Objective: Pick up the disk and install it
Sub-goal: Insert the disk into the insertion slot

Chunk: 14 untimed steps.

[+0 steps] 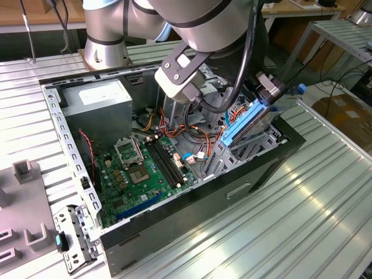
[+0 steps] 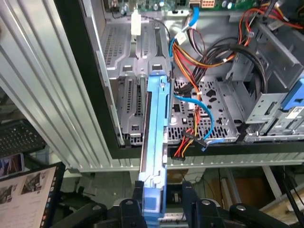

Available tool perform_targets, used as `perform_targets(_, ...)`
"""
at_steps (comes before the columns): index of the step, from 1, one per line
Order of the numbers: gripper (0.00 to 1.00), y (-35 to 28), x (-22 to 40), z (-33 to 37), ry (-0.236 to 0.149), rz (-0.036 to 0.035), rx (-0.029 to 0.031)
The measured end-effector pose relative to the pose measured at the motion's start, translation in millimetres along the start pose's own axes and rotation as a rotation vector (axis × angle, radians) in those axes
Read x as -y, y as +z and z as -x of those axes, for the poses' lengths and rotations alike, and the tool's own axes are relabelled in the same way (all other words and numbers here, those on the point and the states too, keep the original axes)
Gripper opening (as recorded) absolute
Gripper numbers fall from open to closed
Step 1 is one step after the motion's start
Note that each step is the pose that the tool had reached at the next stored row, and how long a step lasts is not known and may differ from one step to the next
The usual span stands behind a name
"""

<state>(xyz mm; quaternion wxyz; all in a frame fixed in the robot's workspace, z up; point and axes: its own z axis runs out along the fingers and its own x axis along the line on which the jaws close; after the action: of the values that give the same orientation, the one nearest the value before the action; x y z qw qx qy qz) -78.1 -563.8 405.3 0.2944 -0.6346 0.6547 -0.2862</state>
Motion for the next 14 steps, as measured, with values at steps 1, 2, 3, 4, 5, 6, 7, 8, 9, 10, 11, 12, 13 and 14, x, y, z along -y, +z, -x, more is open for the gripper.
perform_targets(1, 0.45, -0.3, 0.3, 0.0, 0.000, 0.0204, -0.0008)
perform_targets(2, 0.45, -0.5, 0.5, 0.0, 0.000, 0.0374, -0.0013)
perform_targets(3, 0.45, -0.8, 0.8, 0.1, 0.000, 0.0555, -0.0021)
perform_targets(4, 0.45, -1.0, 1.0, 0.2, -0.001, 0.0695, -0.0027)
perform_targets(5, 0.45, -1.0, 1.0, 0.3, -0.001, 0.0817, -0.0030)
perform_targets(6, 0.45, -1.0, 1.1, 0.3, -0.001, 0.0895, -0.0033)
perform_targets(7, 0.45, -1.1, 1.1, 0.3, -0.001, 0.0952, -0.0036)
perform_targets(8, 0.45, -1.1, 1.0, 0.4, -0.001, 0.0993, -0.0038)
perform_targets(9, 0.45, -1.1, 1.0, 0.5, -0.001, 0.0997, -0.0044)
perform_targets(10, 0.45, -1.1, 1.0, 0.5, -0.001, 0.0998, -0.0045)
perform_targets(11, 0.45, -1.1, 1.0, 0.5, -0.001, 0.0998, -0.0045)
perform_targets(12, 0.45, -1.1, 1.1, 0.5, -0.002, 0.0998, -0.0045)
perform_targets(13, 0.45, -1.1, 1.1, 0.6, -0.002, 0.0998, -0.0046)
perform_targets(14, 0.45, -1.1, 1.1, 0.6, -0.002, 0.0998, -0.0045)
